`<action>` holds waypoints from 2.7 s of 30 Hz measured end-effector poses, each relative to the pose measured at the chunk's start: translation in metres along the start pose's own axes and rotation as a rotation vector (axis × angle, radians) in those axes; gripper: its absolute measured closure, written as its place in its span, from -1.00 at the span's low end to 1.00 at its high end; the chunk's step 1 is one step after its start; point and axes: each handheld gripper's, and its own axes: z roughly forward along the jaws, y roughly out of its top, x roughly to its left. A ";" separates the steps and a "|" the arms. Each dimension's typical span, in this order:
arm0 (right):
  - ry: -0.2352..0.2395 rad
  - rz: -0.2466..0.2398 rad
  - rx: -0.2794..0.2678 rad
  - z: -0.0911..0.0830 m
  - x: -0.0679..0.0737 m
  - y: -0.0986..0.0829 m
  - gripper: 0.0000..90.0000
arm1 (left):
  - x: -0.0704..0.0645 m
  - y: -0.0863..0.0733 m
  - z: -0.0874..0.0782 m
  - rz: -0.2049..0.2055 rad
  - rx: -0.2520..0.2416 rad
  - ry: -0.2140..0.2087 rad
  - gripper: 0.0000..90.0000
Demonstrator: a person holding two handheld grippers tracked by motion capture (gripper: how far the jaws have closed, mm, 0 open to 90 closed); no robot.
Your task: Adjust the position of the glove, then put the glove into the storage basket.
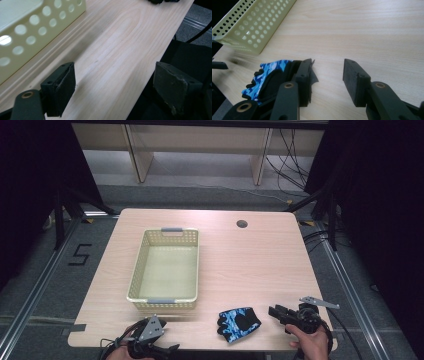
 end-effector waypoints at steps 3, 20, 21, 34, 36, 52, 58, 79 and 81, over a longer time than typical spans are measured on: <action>0.026 -0.033 0.008 0.004 -0.004 0.000 0.33 | -0.003 0.006 0.005 0.018 -0.008 -0.015 -0.59; 0.048 -0.021 0.053 0.016 0.002 0.003 0.31 | -0.023 0.057 0.049 0.090 -0.034 -0.068 -0.48; 0.054 -0.030 0.053 0.017 0.002 0.003 0.31 | -0.025 0.059 0.053 0.081 -0.033 -0.075 -0.47; 0.097 -0.065 0.096 0.035 0.010 0.001 0.33 | -0.042 0.077 0.079 0.156 -0.012 -0.109 -0.30; 0.104 -0.075 0.118 0.039 0.013 0.001 0.34 | -0.042 0.078 0.082 0.157 -0.013 -0.107 -0.31; 0.148 -0.069 0.160 0.049 0.016 -0.006 0.50 | -0.046 0.079 0.088 0.256 -0.028 -0.112 0.32; 0.140 -0.123 0.184 0.051 0.021 -0.009 0.80 | -0.049 0.078 0.089 0.266 -0.047 -0.099 0.66; 0.187 -0.092 0.090 0.035 0.035 -0.010 0.94 | -0.044 0.081 0.076 0.284 -0.086 -0.056 0.87; 0.199 -0.106 0.070 0.033 0.036 -0.010 0.94 | -0.044 0.082 0.073 0.291 -0.093 -0.062 0.87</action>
